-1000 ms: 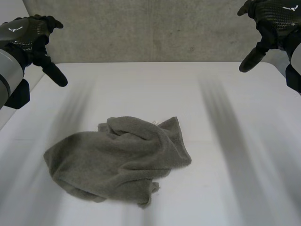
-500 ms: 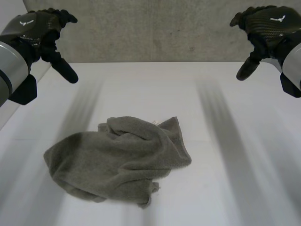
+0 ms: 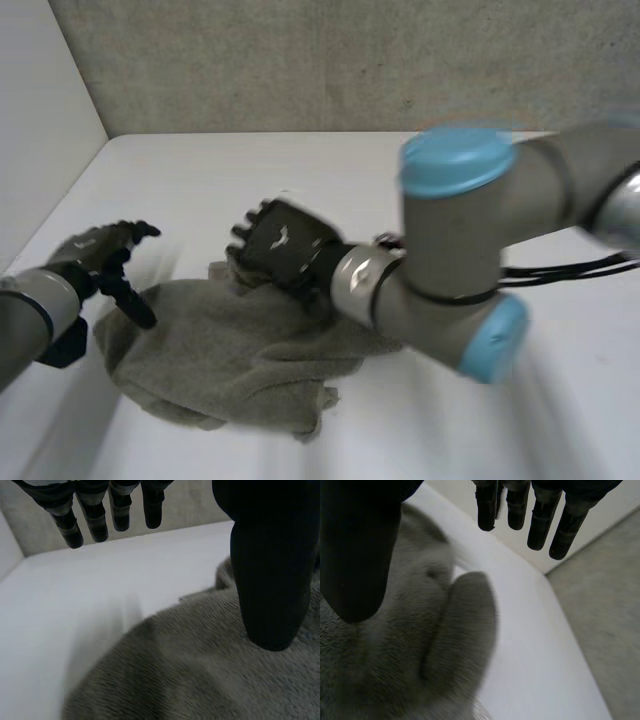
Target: Fold the towel.
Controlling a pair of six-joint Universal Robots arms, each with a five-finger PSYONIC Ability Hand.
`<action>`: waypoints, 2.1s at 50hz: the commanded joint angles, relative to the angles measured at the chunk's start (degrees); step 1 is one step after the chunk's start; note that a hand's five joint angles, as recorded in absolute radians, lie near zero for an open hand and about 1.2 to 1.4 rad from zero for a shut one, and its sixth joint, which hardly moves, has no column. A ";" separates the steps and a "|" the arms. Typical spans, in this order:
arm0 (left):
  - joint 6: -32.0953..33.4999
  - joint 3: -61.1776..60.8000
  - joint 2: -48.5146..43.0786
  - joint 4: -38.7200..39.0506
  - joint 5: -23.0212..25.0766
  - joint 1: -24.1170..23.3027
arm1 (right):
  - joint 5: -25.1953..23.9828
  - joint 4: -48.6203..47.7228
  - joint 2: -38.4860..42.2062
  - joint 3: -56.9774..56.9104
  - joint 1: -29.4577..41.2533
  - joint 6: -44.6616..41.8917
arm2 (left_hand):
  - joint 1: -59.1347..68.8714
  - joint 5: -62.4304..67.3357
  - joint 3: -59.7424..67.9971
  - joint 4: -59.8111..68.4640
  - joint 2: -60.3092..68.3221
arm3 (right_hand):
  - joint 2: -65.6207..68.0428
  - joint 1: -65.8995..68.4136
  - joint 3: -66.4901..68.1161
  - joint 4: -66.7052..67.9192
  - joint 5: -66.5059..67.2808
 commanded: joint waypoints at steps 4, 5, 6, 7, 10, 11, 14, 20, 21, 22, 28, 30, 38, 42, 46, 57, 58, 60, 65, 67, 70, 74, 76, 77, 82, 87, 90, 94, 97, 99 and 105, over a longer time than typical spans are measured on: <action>-0.07 -1.62 -5.36 8.74 1.11 -2.42 | 7.47 -0.14 14.24 -9.41 2.00 -12.25 | 0.14 -1.22 0.41 0.61 0.61 | 15.79 16.57 16.11 14.85 16.12; -0.07 -1.62 -5.36 8.74 1.11 -2.43 | 11.39 -0.49 14.50 -10.28 2.00 -12.95 | 0.14 -1.22 0.41 0.61 0.61 | 32.11 32.89 32.44 31.17 32.44; 0.02 -1.62 -6.15 9.44 1.11 -3.04 | 15.43 -1.19 14.24 -10.46 1.56 -12.69 | 0.14 -1.22 0.41 0.61 0.61 | 46.60 47.38 46.92 45.65 46.93; 0.02 -1.53 -6.85 10.14 1.19 -3.65 | 15.47 -1.19 14.24 -10.46 1.56 -12.69 | 0.14 -1.22 0.41 0.61 0.61 | 46.74 47.52 47.07 45.80 47.07; 0.11 -1.27 -7.38 10.94 1.19 -4.79 | 21.80 -2.42 10.64 -8.35 0.59 -11.55 | 0.14 -1.22 0.41 0.61 0.61 | 65.69 66.47 66.01 64.75 66.02; 0.11 -1.27 -7.38 10.94 1.19 -4.80 | 23.45 -2.34 6.89 -4.79 -0.37 -10.85 | 0.14 -1.22 0.41 0.61 0.61 | 65.69 66.47 66.01 64.75 66.02; 0.02 -1.09 -7.30 11.03 1.19 -6.11 | 24.17 -2.95 -2.76 7.05 -3.35 -9.45 | 0.14 -1.22 0.41 0.61 0.61 | 65.69 66.47 66.01 64.75 66.02; 0.11 -0.92 -6.16 11.03 1.19 -9.80 | 24.44 -1.64 -17.20 26.14 -7.05 -5.15 | 0.14 -1.22 0.41 0.61 0.61 | 65.69 66.47 66.01 64.75 66.02; 0.20 -0.92 -5.89 11.03 1.19 -10.68 | 24.44 -1.63 -17.23 26.19 -7.06 -5.13 | 0.14 -1.22 0.41 0.61 0.61 | 65.69 66.47 66.01 64.75 66.02; 0.20 -0.92 -5.89 11.03 1.19 -10.69 | 24.35 -0.50 -19.23 30.36 -7.23 -3.22 | 0.14 -1.22 0.41 0.61 0.61 | 65.69 66.47 66.01 64.75 66.02; 0.46 -1.00 -4.92 11.03 1.19 -14.28 | 17.44 6.53 -22.14 41.90 -6.62 2.33 | 0.14 -1.22 0.41 0.61 0.61 | 65.69 66.47 66.01 64.75 66.02; 0.46 -1.00 -4.92 11.03 1.19 -15.17 | 13.92 7.58 -22.50 43.66 -6.36 3.12 | 0.14 -1.22 0.41 0.61 0.61 | 65.69 66.47 66.01 64.75 66.02; 0.90 0.14 -4.75 11.03 0.84 -19.21 | 5.28 9.35 -30.21 47.28 -7.32 3.40 | 0.14 -1.22 0.41 0.61 0.61 | 24.94 25.73 25.27 24.00 25.28; 0.99 2.41 -5.01 11.03 0.76 -20.53 | 5.54 9.35 -33.66 47.02 -9.60 3.04 | 0.14 -1.22 0.41 0.61 0.61 | -1.87 -1.09 -1.55 -2.81 -1.54; 0.90 5.59 -5.80 10.41 0.75 -20.71 | 4.75 9.18 -37.60 44.22 -17.66 4.26 | 0.81 -0.54 1.08 1.28 1.28 | -4.31 -3.53 -3.99 -5.25 -3.98; 8.11 20.35 -16.96 1.45 0.67 -20.97 | 4.57 9.00 -38.67 43.49 -29.01 11.13 | 1.65 0.30 1.92 2.13 2.12 | -4.31 -3.53 -3.99 -5.25 -3.98; 10.20 22.53 -18.88 -0.20 0.67 -20.97 | 4.66 8.65 -38.15 44.55 -30.33 11.13 | 1.65 0.30 1.92 2.13 2.12 | -4.31 -3.53 -3.99 -5.25 -3.98; 11.89 24.40 -20.92 -1.54 0.58 -20.97 | 4.66 7.69 -37.10 45.51 -31.48 10.95 | 1.65 0.30 1.92 2.13 2.12 | -4.31 -3.53 -3.99 -5.25 -3.98; 15.05 28.88 -26.11 -5.67 0.67 -21.06 | 4.49 3.04 -35.25 48.41 -33.24 10.95 | 1.82 0.46 2.09 2.29 2.29 | -4.31 -3.53 -3.99 -5.25 -3.98; 16.28 30.37 -28.38 -7.33 0.58 -21.06 | 4.49 1.88 -34.72 49.57 -33.34 10.95 | 1.99 0.63 2.25 2.46 2.46 | -4.31 -3.53 -3.99 -5.25 -3.98; 17.33 31.07 -29.79 -8.04 0.75 -21.06 | 4.40 0.21 -31.99 50.88 -32.81 11.30 | 3.66 2.30 3.93 4.13 4.13 | -4.31 -3.53 -3.99 -5.25 -3.98; 18.48 31.08 -30.06 -8.04 0.58 -21.06 | 3.70 -0.40 -27.79 51.85 -32.46 11.92 | 7.04 5.68 7.30 7.51 7.50 | -4.31 -3.53 -3.99 -5.25 -3.98; 18.92 31.08 -29.97 -8.04 0.58 -21.06 | 3.34 -0.31 -26.81 52.38 -31.75 12.09 | 10.06 8.71 10.33 10.54 10.53 | -4.31 -3.53 -3.99 -5.25 -3.98; 19.09 30.90 -29.97 -8.13 0.58 -21.06 | 3.08 -0.40 -25.94 52.73 -30.27 12.62 | 12.23 10.87 12.49 12.70 12.70 | -4.31 -3.53 -3.99 -5.25 -3.98; 19.18 30.20 -29.97 -8.13 0.58 -21.32 | 2.99 -2.85 -24.70 52.82 -26.57 14.72 | 20.16 18.80 20.42 20.63 20.62 | -3.61 -2.82 -3.28 -4.55 -3.27; 19.18 30.11 -29.80 -7.78 0.32 -21.68 | 3.60 -8.30 -25.66 51.77 -25.95 17.09 | 57.33 55.97 57.60 57.80 57.80 | 51.40 52.19 51.73 50.46 51.73; 19.27 30.81 -29.36 -7.43 0.67 -21.76 | 3.87 -10.41 -26.89 49.23 -25.86 19.29 | 69.42 68.06 69.69 69.89 69.89 | 65.69 66.47 66.01 64.75 66.02; 19.18 35.97 -28.22 -4.89 0.14 -21.76 | 3.69 -11.04 -27.95 44.56 -25.78 21.67 | 69.42 68.06 69.69 69.89 69.89 | 65.69 66.47 66.01 64.75 66.02; 18.48 42.29 -26.82 -1.12 -2.48 -21.76 | 3.69 -12.44 -28.04 37.61 -25.69 23.08 | 69.42 68.06 69.69 69.89 69.89 | 65.69 66.47 66.01 64.75 66.02; 17.87 46.16 -25.68 1.60 -5.02 -21.76 | 3.69 -18.47 -28.21 29.92 -25.60 23.95 | 69.42 68.06 69.69 69.89 69.89 | 65.69 66.47 66.01 64.75 66.02; 8.84 54.80 -18.92 13.38 -14.00 -20.98 | 4.75 -39.51 -30.67 25.66 -26.57 27.47 | 69.42 68.06 69.69 69.89 69.89 | 65.69 66.47 66.01 64.75 66.02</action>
